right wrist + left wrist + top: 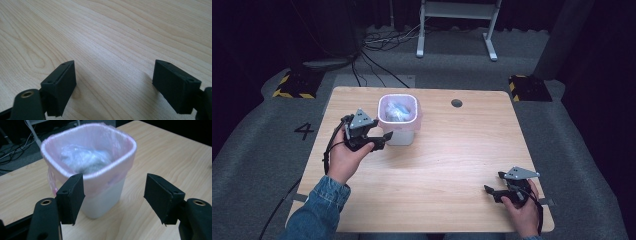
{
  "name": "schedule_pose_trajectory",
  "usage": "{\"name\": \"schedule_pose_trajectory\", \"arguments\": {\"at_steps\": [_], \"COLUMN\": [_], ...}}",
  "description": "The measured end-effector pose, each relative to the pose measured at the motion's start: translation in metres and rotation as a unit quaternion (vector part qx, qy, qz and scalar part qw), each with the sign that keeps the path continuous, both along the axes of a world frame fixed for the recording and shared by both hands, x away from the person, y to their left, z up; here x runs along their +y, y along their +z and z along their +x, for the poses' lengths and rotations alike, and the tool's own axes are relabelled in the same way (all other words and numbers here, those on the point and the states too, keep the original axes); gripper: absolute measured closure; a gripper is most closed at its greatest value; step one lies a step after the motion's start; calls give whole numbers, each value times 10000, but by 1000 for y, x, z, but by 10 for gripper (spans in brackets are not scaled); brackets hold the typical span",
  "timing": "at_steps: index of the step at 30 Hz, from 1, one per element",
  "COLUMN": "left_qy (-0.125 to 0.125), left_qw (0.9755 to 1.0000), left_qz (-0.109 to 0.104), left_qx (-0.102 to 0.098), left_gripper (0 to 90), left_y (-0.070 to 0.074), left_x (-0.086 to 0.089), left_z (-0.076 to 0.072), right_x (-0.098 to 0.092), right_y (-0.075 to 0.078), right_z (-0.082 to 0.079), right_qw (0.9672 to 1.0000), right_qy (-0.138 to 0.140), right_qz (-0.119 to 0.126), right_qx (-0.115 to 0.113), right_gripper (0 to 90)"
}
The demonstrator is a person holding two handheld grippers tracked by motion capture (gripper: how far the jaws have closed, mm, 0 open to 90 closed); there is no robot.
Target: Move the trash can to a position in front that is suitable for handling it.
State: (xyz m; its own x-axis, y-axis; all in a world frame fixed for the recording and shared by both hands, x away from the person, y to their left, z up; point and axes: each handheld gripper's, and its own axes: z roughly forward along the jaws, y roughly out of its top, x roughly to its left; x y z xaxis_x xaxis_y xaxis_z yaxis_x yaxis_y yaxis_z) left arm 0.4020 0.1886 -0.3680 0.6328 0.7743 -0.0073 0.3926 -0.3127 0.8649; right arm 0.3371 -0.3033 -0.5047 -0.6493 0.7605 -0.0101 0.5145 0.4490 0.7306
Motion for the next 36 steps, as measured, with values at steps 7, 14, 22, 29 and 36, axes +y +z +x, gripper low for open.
{"name": "schedule_pose_trajectory", "arguments": {"at_steps": [7,14,22,29,36], "left_qy": [-13,-150,-440,-542,-727], "left_qw": [9999,9998,9989,9983,9968], "left_qz": [-101,87,170,151,341], "left_qx": [-103,-133,55,126,66], "left_gripper": [345,380,480,785,815], "left_y": [7,5,-4,-7,-5], "left_x": [-18,-44,-71,-79,-82], "left_z": [21,34,42,50,44], "right_x": [0,0,0,0,0], "right_y": [0,0,0,0,0], "right_z": [0,0,0,0,0], "right_qw": [10000,10000,10000,10000,10000], "right_qy": [0,1,0,-8,-9], "right_qz": [0,0,-1,-3,-3], "right_qx": [0,2,0,-3,-3], "right_gripper": [191,191,191,191,191]}}
